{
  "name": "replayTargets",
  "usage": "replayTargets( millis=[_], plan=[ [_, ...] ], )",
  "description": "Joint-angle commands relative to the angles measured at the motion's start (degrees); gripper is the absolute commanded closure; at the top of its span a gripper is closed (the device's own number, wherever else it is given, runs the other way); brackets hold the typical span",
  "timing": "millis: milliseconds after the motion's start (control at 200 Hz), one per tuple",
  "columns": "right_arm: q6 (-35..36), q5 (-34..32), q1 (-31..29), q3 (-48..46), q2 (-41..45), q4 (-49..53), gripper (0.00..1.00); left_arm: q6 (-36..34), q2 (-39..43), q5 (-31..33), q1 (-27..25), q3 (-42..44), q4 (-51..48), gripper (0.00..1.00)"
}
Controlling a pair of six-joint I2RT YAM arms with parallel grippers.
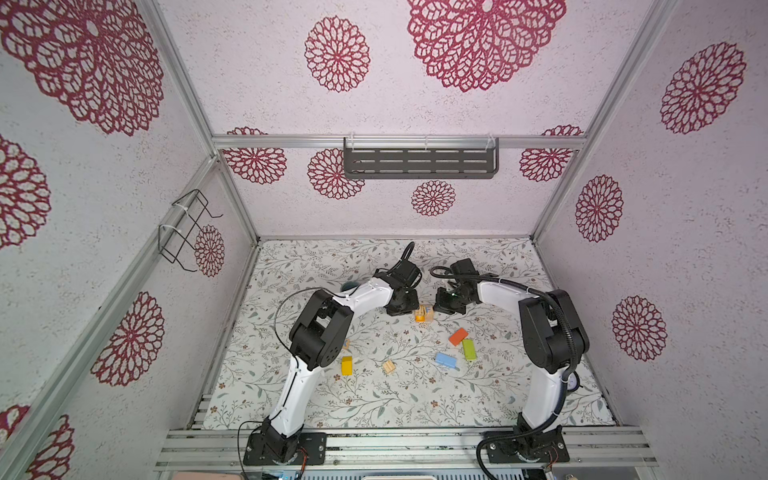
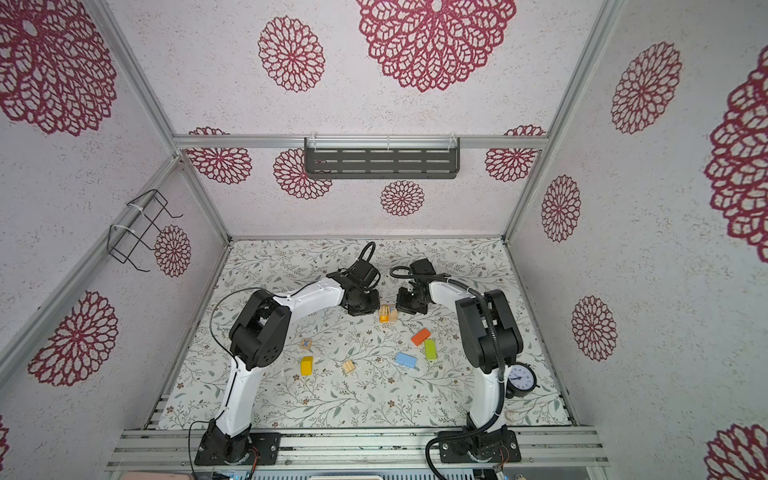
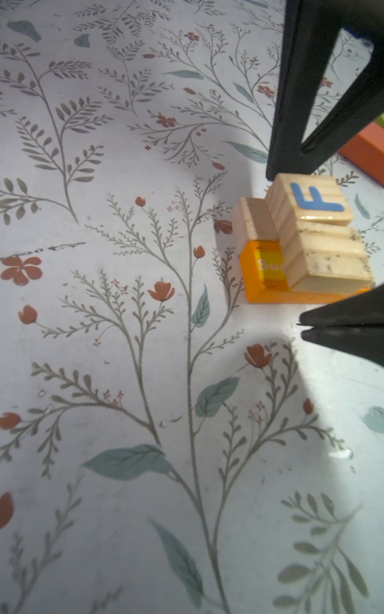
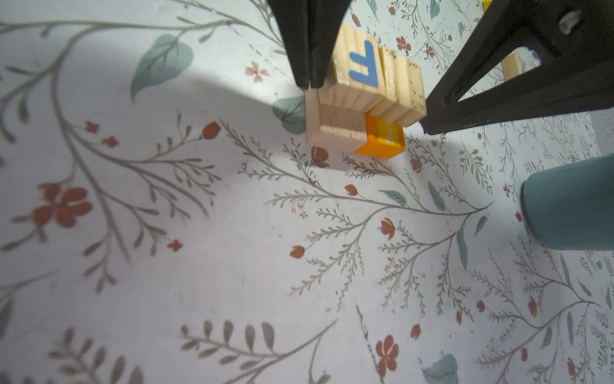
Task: Build the wood block tower
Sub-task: 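Bring both grippers to the stack and press the cubes together from both sides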
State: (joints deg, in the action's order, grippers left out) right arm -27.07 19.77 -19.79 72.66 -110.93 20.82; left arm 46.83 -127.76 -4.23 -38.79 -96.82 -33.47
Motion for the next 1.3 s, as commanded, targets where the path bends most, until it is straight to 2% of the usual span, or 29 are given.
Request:
replayTargets(
  millis=[0, 660, 740, 991, 1176, 1296],
  plan=[
    [-0.8, 0.6, -0.4, -0.4, 0.4, 0.0, 1.0, 0.9, -1.1, -0.6, -0.9, -1.6, 1.2, 0.96],
    [-0.8, -1.0, -0.4, -0.6, 1.5, 0.9, 1.0, 0.8, -0.5, -0.5, -1.6, -1.9, 0.8, 0.96],
    [-0.6, -1.9, -0.4, -0.3, 1.8, 1.5, 0.98, 0.6, -0.1, -0.1, -1.6, -1.7, 0.2, 0.96],
    [-0.2, -4.6, 0.3, 0.8, 3.7, 4.0, 0.9, -0.4, 4.1, 2.1, -1.0, 1.3, -0.5, 0.72],
    [-0.1, -8.3, 0.9, 0.9, 7.1, 7.1, 0.82, -1.3, 8.8, 2.9, 0.5, 4.9, -0.5, 0.68],
    [-0.2, -10.3, 1.0, 0.9, 9.2, 9.3, 0.81, -1.6, 12.5, 3.3, 1.2, 8.7, 0.7, 0.68]
  ],
)
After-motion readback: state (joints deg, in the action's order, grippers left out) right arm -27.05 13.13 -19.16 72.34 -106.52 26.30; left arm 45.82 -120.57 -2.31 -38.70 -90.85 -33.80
